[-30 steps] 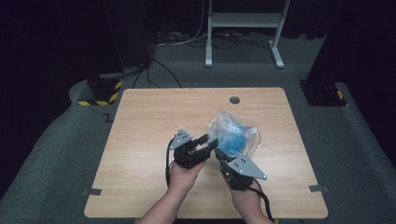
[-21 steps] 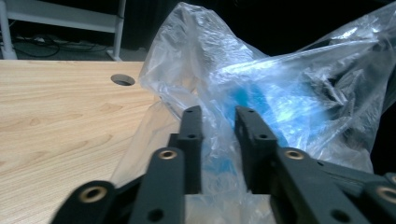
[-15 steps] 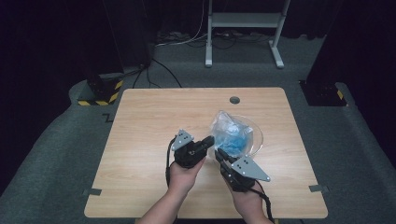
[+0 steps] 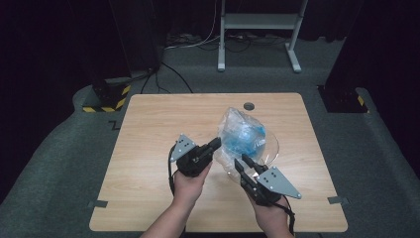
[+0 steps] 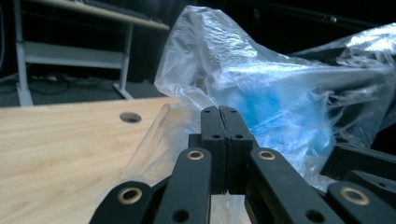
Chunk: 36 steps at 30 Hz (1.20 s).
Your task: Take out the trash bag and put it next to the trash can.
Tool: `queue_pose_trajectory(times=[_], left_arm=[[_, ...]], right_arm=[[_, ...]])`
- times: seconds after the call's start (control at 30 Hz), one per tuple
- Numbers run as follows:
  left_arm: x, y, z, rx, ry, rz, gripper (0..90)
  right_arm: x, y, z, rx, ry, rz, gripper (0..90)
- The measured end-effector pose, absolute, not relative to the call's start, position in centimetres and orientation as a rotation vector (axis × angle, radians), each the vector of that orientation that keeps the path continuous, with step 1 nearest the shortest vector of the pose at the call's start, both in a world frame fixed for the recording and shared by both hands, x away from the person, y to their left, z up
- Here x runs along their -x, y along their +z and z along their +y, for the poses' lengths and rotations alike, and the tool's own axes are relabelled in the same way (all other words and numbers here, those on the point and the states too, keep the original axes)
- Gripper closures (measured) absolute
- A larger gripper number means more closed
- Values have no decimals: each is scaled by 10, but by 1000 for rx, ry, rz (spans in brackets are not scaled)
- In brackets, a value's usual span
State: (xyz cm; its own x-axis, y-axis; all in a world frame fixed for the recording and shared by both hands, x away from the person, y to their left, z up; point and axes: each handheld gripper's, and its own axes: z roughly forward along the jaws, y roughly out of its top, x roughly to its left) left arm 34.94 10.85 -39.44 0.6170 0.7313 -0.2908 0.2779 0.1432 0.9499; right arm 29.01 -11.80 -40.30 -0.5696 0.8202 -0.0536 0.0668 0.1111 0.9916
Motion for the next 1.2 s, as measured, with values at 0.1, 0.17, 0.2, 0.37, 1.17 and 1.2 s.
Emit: queue_pose_trajectory(times=[0.1,0.17,0.2,0.37,1.17,1.2], left_arm=[[-347,-387,115,-1405,424,904,893],[-345,-382,118,-1382,431,897,894],[-344,-379,120,-1372,435,894,894],[-340,-368,130,-1324,460,880,894],[-343,-360,179,-1209,550,954,895],[-343,-360,180,-1208,553,957,895]], right_arm=[[-287,-400,-123,-853,1515,1734,630],[-286,-398,-125,-847,1513,1718,604],[-286,-397,-126,-852,1520,1714,596],[-286,-396,-130,-853,1518,1699,556],[-293,-401,-142,-911,1483,1677,533],[-294,-401,-143,-915,1482,1675,531]])
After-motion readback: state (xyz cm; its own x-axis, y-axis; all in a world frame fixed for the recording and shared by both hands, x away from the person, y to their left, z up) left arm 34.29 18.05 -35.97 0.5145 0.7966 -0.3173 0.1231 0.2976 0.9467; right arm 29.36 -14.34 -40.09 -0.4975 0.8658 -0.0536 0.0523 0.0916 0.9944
